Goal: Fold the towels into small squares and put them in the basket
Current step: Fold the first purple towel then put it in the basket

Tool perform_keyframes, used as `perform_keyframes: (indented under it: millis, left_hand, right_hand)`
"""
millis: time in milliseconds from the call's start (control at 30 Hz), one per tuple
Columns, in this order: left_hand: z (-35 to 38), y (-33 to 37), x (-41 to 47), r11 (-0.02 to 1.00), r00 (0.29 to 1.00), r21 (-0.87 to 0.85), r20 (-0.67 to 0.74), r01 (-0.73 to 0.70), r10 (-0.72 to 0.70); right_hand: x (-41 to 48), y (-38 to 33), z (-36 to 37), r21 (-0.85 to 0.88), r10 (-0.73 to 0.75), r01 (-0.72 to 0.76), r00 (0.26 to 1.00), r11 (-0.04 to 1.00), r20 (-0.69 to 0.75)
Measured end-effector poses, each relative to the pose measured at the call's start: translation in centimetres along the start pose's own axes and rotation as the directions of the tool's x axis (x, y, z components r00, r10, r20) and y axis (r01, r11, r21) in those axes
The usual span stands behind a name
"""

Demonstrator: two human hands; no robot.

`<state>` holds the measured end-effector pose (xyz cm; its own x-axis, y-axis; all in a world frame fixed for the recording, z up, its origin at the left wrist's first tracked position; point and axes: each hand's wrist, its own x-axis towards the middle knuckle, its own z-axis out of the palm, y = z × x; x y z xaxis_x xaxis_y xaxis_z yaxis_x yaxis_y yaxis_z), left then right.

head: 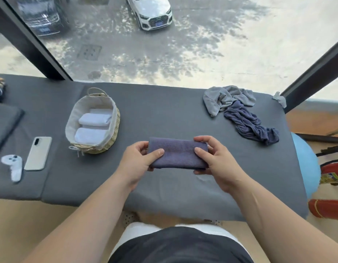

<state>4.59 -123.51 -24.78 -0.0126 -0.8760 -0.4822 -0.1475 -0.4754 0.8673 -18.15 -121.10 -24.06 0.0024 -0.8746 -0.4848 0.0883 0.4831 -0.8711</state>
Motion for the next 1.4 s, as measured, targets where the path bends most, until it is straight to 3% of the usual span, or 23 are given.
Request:
perform_keyframes:
  millis: [267,433,667,867,1067,1167,1400]
  left_hand:
    - [-16.1,0.2,1.2,0.994,0.991,0.087,0.111,0.067,-0.076]
    - [-20.3,-0.2,2.8,0.989,0.988,0.080,0.088,0.122,-0.129]
    - [-23.9,-0.9,5.0,0.981,0.988,0.118,-0.031,0.151,-0.148]
    - [-28.6,-1.4,7.6,0.972,0.977,0.101,-0.061,0.212,-0.207]
    - [-34.6,-1.6,13.6,0.972,0.976,0.089,-0.003,0.217,-0.218]
    - [-37.0,-1.0,17.9,0.975,0.981,0.114,0.017,0.191,-0.194]
    - [-37.0,-1.3,29.3,0.943,0.977,0.255,-0.075,0.212,-0.199]
  right_hand:
    - [1.0,0.6,15.0,-0.038,-0.013,0.013,1.000,0.999,0.008]
    - [3.5,0.7,19.6,-0.097,0.007,-0.011,0.999,0.995,-0.036]
    - [8.3,0.0,23.2,-0.189,0.086,-0.066,0.991,0.980,0.100]
    - [11.0,-0.1,27.9,-0.248,0.122,-0.093,0.987,0.964,0.105]
    - [15.5,0.5,34.1,-0.288,0.134,-0.145,0.989,0.946,-0.060]
    - [18.4,-0.1,37.5,-0.202,0.141,-0.180,0.971,0.963,-0.193]
    - [28.5,0.2,40.7,-0.090,0.154,-0.201,0.913,0.975,-0.377]
